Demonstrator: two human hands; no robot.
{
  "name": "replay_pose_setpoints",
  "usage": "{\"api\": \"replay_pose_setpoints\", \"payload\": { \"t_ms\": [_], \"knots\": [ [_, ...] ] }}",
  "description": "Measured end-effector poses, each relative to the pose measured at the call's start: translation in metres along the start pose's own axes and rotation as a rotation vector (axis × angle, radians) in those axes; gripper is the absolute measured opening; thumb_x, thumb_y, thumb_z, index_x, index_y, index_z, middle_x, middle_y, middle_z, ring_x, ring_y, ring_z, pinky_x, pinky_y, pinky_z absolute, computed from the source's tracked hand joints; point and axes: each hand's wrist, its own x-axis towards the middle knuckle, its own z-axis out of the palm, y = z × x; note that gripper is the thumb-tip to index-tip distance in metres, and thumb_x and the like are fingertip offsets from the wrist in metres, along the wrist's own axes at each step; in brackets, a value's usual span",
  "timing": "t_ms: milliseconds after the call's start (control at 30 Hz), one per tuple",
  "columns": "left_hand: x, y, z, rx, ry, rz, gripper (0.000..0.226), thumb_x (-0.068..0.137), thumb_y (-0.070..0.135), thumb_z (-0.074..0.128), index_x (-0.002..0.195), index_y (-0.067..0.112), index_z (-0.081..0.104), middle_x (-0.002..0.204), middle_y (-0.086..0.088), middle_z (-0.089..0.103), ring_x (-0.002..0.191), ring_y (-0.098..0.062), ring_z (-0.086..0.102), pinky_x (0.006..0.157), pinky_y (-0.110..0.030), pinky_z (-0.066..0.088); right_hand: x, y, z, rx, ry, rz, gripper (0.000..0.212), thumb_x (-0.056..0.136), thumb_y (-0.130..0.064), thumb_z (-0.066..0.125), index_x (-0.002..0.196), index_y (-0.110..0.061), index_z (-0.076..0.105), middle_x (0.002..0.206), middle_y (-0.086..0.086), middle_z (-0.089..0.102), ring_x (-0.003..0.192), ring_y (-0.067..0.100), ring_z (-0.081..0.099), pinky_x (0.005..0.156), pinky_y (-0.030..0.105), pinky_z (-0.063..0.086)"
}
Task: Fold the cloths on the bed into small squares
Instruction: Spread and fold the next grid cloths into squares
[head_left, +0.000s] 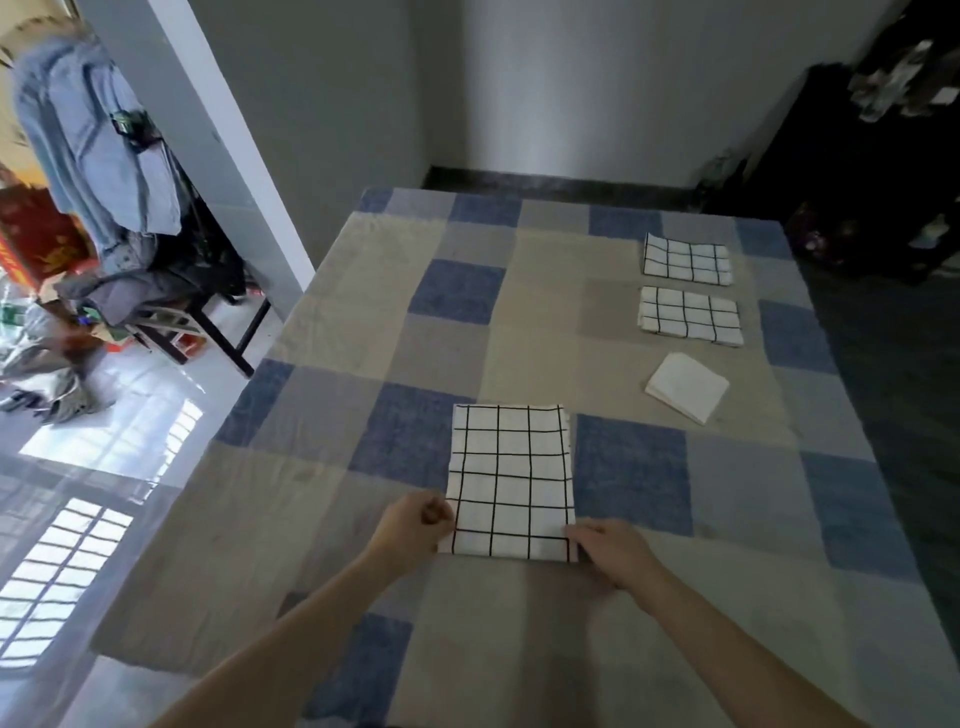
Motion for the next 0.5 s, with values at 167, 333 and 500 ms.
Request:
{"api": "replay_pose_setpoints", "payload": {
  "t_ms": [167, 333, 500],
  "knots": [
    [0.015, 0.007, -0.004, -0.032, 0.096, 0.018, 0.007, 0.085, 0.016, 0.069, 0.083, 0.021, 0.064, 0.079, -0.003, 0.069, 0.076, -0.014, 0.064, 0.065, -0.019, 0.047, 0.018, -0.01, 0.0, -0.076, 0.092, -0.07, 0.053, 0.09, -0.041, 0.061, 0.049, -0.019, 0.034, 0.047, -0.004, 0.035, 0.048, 0.013, 0.037, 0.054, 0.027, 0.026],
    [0.025, 0.011, -0.002, -0.056, 0.066, 0.038, 0.012, 0.086, 0.012, 0.067, 0.083, 0.023, 0.062, 0.079, -0.004, 0.068, 0.074, -0.012, 0.061, 0.068, -0.022, 0.047, 0.03, -0.007, 0.005, -0.174, 0.128, -0.072, 0.045, 0.091, -0.026, 0.062, 0.051, -0.019, 0.042, 0.048, -0.007, 0.043, 0.046, 0.007, 0.041, 0.049, 0.021, 0.031],
    [0.023, 0.007, 0.004, 0.04, 0.025, 0.041, 0.015, 0.088, 0.016, 0.064, 0.092, 0.029, 0.059, 0.075, 0.006, 0.063, 0.072, -0.01, 0.06, 0.07, -0.029, 0.052, 0.028, 0.005, 0.01, -0.204, 0.165, -0.059, 0.042, 0.09, -0.026, 0.062, 0.055, -0.019, 0.041, 0.049, -0.007, 0.043, 0.046, 0.007, 0.041, 0.05, 0.024, 0.033]
  ]
}}
